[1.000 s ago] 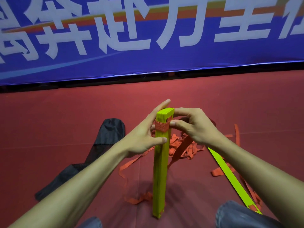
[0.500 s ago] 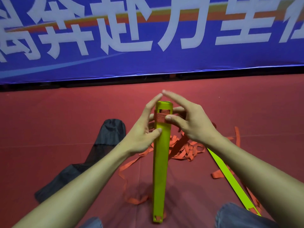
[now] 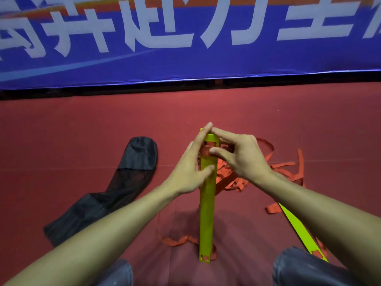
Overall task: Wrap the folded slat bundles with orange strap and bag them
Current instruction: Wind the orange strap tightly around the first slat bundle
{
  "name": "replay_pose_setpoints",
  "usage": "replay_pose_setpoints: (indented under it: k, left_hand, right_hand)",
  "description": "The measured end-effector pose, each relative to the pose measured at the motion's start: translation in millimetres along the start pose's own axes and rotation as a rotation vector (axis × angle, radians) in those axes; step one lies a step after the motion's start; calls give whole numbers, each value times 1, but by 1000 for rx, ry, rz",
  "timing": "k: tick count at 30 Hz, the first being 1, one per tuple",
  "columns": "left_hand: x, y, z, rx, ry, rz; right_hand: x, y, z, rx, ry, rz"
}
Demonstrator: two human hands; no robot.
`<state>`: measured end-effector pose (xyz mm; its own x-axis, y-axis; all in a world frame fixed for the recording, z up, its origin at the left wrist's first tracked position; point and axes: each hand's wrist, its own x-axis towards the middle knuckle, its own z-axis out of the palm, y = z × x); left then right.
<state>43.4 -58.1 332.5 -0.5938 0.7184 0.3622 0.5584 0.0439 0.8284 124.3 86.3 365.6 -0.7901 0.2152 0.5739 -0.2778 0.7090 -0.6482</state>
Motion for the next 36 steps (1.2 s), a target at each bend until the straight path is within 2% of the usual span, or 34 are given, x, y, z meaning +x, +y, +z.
replay_pose_setpoints:
  k: [4,7,13,22,31,36]
  left_hand:
    - [-1,2,13,241,200,-13]
    - [1,3,14,293,252,-36]
    - [1,7,8,235,264,-74]
    - [1,7,0,292,226,-144]
    - [3,4,-5,221,211,-139]
    - [5,0,-7,212,216,-146]
  right_hand:
    - [2,4,5,-68,-2,6]
    - [2,5,5,-78,-22,20]
    - [6,2,-3,-92,-154,31]
    - [6,-9,-1,40,-224,86]
    - [11,1,-16,-264,-284,-13]
    - [12,3,-18,-309,-265,-34]
